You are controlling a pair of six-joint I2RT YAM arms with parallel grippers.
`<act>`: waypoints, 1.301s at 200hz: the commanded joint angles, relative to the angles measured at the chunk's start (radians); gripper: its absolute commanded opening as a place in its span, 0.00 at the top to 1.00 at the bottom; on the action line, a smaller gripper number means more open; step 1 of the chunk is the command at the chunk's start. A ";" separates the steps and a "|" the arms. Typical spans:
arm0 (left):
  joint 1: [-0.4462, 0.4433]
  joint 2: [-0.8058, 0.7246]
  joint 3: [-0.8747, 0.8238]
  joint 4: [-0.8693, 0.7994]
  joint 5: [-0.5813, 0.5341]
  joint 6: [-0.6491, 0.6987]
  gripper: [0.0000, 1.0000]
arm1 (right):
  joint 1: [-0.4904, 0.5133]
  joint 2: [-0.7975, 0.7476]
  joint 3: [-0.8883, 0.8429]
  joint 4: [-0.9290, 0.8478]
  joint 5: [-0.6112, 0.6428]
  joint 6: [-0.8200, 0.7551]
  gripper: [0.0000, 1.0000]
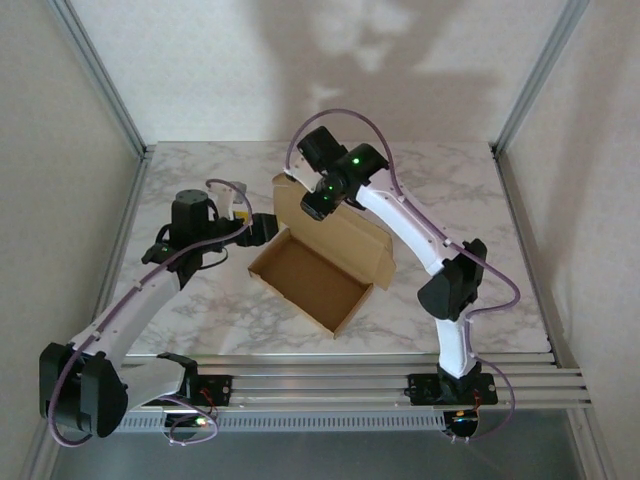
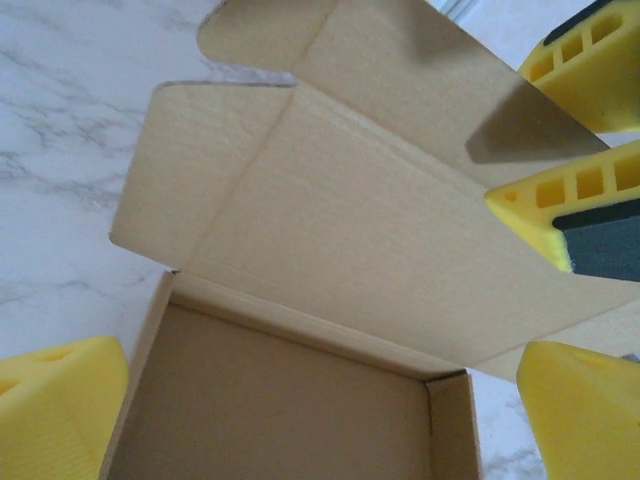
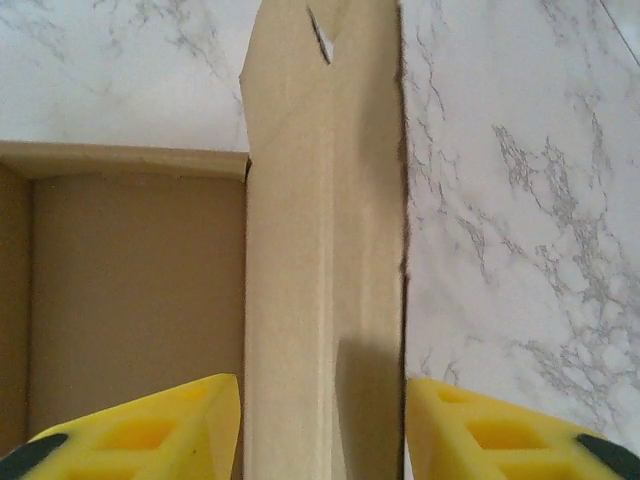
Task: Fold the paper box
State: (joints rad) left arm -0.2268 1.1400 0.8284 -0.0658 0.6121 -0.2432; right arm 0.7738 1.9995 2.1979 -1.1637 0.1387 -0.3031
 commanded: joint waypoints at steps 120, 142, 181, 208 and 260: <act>0.118 0.269 0.273 -0.092 0.164 0.549 0.02 | -0.023 -0.681 -0.653 0.174 -0.117 0.477 0.01; 0.144 0.330 0.332 -0.149 0.243 0.621 0.07 | -0.062 -0.791 -0.805 0.203 -0.114 0.595 0.01; 0.144 0.387 0.383 -0.179 0.324 0.688 0.15 | -0.070 -0.908 -0.994 0.224 -0.104 0.739 0.08; 0.143 0.467 0.460 -0.262 0.339 0.742 0.19 | -0.070 -0.933 -1.086 0.285 -0.104 0.759 0.19; 0.122 0.542 0.510 -0.279 0.374 0.793 0.24 | -0.069 -0.916 -1.183 0.395 -0.168 0.725 0.31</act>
State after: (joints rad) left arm -0.0898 1.6642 1.3018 -0.2996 0.9249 0.4889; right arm 0.7082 1.0752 1.0443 -0.8429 0.0059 0.4248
